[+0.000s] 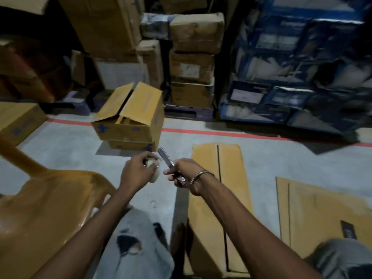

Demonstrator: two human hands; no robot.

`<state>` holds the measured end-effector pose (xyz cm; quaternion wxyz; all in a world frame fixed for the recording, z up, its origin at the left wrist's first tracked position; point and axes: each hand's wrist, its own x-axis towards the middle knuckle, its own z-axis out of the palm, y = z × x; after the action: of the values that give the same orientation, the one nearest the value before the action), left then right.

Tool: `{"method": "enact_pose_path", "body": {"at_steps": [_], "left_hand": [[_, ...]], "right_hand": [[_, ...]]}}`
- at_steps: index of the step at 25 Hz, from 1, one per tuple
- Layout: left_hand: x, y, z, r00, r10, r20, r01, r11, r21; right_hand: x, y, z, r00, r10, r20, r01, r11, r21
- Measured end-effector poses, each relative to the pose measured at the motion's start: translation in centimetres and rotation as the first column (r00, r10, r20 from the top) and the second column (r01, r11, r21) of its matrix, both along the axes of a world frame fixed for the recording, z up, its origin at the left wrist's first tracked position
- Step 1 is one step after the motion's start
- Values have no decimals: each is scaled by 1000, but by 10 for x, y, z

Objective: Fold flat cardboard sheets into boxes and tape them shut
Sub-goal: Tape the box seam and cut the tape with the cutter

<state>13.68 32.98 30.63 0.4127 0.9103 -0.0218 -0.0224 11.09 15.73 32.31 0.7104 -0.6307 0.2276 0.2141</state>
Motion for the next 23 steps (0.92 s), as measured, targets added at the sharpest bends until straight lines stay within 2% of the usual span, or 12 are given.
{"method": "enact_pose_path", "body": {"at_steps": [2,3,5,7,10,12,15,19,23], "left_hand": [[3,-58,-4,977,-52,-209,-17,949,-315],[2,-81,-8,946,-102,-308,-31,917,-398],[-1,-119,-28,864,-204,-460,-43,881,-472],[-5,-141,-46,800,-268,-537,-54,859,-509],[-5,-174,-73,719,-373,-586,-42,819,-573],[-4,-190,-84,689,-413,-595,-36,801,-598],[0,-200,-96,689,-384,-615,-75,806,-587],[8,-204,-116,705,-355,-614,-69,827,-558],[5,-208,-121,708,-361,-607,-63,824,-563]], "right_hand": [[-15,-58,-11,1000,-30,-2,30,995,-96],[-24,-84,-18,999,-52,-1,51,989,-141],[-38,-129,-37,995,-102,-17,94,958,-270],[-49,-159,-56,992,-120,-49,96,936,-338],[-46,-193,-91,992,-126,-18,105,893,-438],[-34,-208,-115,997,-79,21,75,791,-608],[-21,-214,-142,992,-98,77,123,690,-713],[-19,-206,-171,994,-90,66,107,600,-793],[-16,-203,-178,997,-73,39,66,403,-913]]}}
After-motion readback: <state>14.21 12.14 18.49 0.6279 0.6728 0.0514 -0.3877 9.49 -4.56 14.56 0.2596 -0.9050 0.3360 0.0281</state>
